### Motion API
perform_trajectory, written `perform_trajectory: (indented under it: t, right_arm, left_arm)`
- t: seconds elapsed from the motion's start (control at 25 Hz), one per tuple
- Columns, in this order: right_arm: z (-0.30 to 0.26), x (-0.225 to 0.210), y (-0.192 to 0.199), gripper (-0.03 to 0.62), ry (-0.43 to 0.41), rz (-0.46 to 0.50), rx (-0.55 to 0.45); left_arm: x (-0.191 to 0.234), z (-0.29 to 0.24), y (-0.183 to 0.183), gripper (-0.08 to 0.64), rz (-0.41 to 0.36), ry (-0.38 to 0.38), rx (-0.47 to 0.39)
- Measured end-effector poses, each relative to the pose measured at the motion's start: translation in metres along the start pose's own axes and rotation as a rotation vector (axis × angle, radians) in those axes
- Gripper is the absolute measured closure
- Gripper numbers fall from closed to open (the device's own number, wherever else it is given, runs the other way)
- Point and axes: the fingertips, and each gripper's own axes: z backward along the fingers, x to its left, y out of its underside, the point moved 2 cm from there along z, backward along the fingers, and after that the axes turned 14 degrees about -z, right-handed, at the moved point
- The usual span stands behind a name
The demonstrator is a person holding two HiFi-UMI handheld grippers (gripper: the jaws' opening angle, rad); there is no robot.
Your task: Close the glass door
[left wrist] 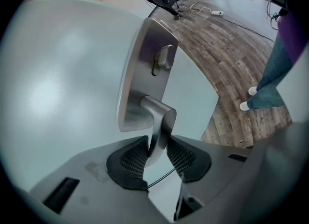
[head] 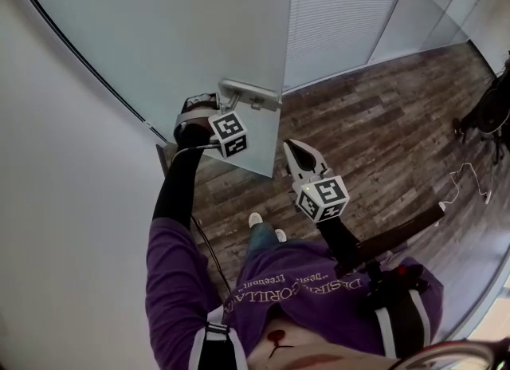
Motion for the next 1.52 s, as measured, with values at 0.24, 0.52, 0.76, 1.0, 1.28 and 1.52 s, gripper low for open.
perform_trajectory:
  t: [0.24, 0.52, 0.76, 1.0, 1.28, 1.52]
  right_arm:
    - [-0.046, -0.017, -0.019, 0.595, 0.036, -0.020, -0.010]
    - [-0.079, -0.018, -0.027, 0.595, 0.058, -0.004, -0.029]
    - [-0.110, -0.020, -0.012, 0.595, 0.088, 0.000, -0.044]
    - [-0.139, -0.032, -0.018, 0.595, 0.128, 0.005, -0.056]
    - [-0.151, -0.040, -0.007, 0.595, 0.188, 0.005, -0.060]
    - [-0.170, -0.049, -0.025, 0.595, 0.207, -0.014, -0.053]
  left_arm:
    - [0.031, -0.029, -0.007, 0.445, -0.019, -0.001, -0.026]
    - [0.045, -0.040, -0.018, 0.449, -0.020, -0.026, -0.074]
    - [0.047, -0.060, -0.021, 0.454, -0.033, -0.049, -0.106]
    - [0.068, -0.081, -0.030, 0.459, -0.043, -0.058, -0.139]
    - [0.077, -0.098, -0.033, 0.460, -0.028, -0.069, -0.177]
    - [0.112, -0.117, -0.034, 0.460, 0.013, -0.012, -0.201]
